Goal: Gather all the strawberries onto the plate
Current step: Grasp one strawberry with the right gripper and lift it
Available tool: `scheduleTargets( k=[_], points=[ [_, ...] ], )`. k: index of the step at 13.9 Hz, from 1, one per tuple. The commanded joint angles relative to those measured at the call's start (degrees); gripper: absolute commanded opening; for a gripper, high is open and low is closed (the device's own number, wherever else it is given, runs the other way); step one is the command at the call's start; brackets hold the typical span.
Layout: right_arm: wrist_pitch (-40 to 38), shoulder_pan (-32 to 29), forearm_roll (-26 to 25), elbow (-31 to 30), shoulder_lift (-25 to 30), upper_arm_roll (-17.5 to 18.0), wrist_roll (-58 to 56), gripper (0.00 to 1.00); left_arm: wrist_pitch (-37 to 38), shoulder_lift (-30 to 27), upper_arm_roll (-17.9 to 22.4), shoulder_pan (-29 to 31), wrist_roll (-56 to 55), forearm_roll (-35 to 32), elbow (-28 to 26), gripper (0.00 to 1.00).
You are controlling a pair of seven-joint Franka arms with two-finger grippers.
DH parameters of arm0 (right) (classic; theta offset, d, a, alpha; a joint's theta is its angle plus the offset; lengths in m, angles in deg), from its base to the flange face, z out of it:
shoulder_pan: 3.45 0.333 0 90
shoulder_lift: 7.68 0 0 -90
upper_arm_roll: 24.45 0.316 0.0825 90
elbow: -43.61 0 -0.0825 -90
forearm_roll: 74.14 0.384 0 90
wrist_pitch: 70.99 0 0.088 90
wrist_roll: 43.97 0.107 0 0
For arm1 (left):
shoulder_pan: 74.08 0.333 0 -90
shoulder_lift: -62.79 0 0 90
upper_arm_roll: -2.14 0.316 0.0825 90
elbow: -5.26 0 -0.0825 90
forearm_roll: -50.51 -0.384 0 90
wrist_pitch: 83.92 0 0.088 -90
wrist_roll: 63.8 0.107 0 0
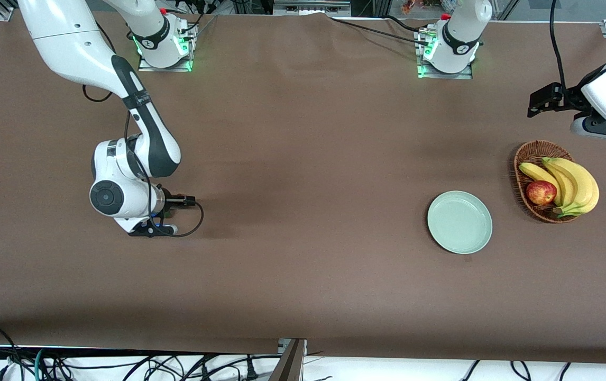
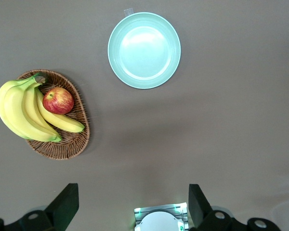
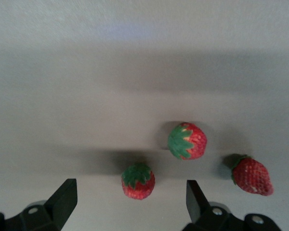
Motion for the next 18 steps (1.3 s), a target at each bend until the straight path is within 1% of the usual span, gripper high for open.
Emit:
scheduleTargets(
  k=[1,4,5,6,9,10,12,14,15,16,18],
  points=[
    [4.04,-0.05,0.11,-6.86,4.42,0.07,0.50,1.00,0.67,-0.08,-0.16,-0.06,-0.19,-1.09,0.38,1.00],
    [9.31,-0.05,0.11,-11.17,5.47,0.16,0.50,0.99,0.67,-0.08,-0.24,-0.23,-0.19,-1.09,0.38,1.00],
    [10.54,0.04,0.11,-11.88,5.48,0.16,0.41,0.94,0.76,-0.17,-0.24,-0.23,-0.19,-1.09,0.38,1.00],
    [11.08,0.04,0.11,-12.15,5.48,0.16,0.50,0.86,0.76,-0.17,-0.24,-0.23,-0.19,-1.09,0.38,1.00],
    [12.13,0.12,0.11,-12.15,5.21,0.16,0.50,0.57,0.76,-0.17,-0.42,-0.58,-0.19,-1.09,0.47,1.00],
    [12.57,0.13,0.11,-12.15,5.04,0.16,0.41,0.52,0.76,-0.17,-0.42,-0.50,-0.19,-1.09,0.47,1.00],
    [13.36,0.13,0.11,-12.15,4.86,0.07,0.41,0.52,0.76,-0.17,-0.42,-0.50,-0.19,-1.09,0.38,1.00],
    [13.55,0.13,0.11,-12.15,4.77,0.16,0.50,0.26,1.37,-0.17,-0.42,-0.50,-0.19,-1.09,0.47,1.00],
    [13.55,0.21,0.28,-12.06,4.86,0.25,0.58,0.14,1.46,-0.17,-0.42,-0.50,-0.19,-1.09,0.47,1.00],
    [13.46,0.65,0.55,-11.71,4.86,0.42,0.85,0.08,1.46,-0.17,-0.42,-0.50,-0.19,-1.09,0.47,1.00],
    [13.46,4.41,0.46,-9.53,4.95,0.42,7.13,0.08,1.55,-0.17,-0.51,-0.58,-0.28,-1.09,0.47,1.00]
  ],
)
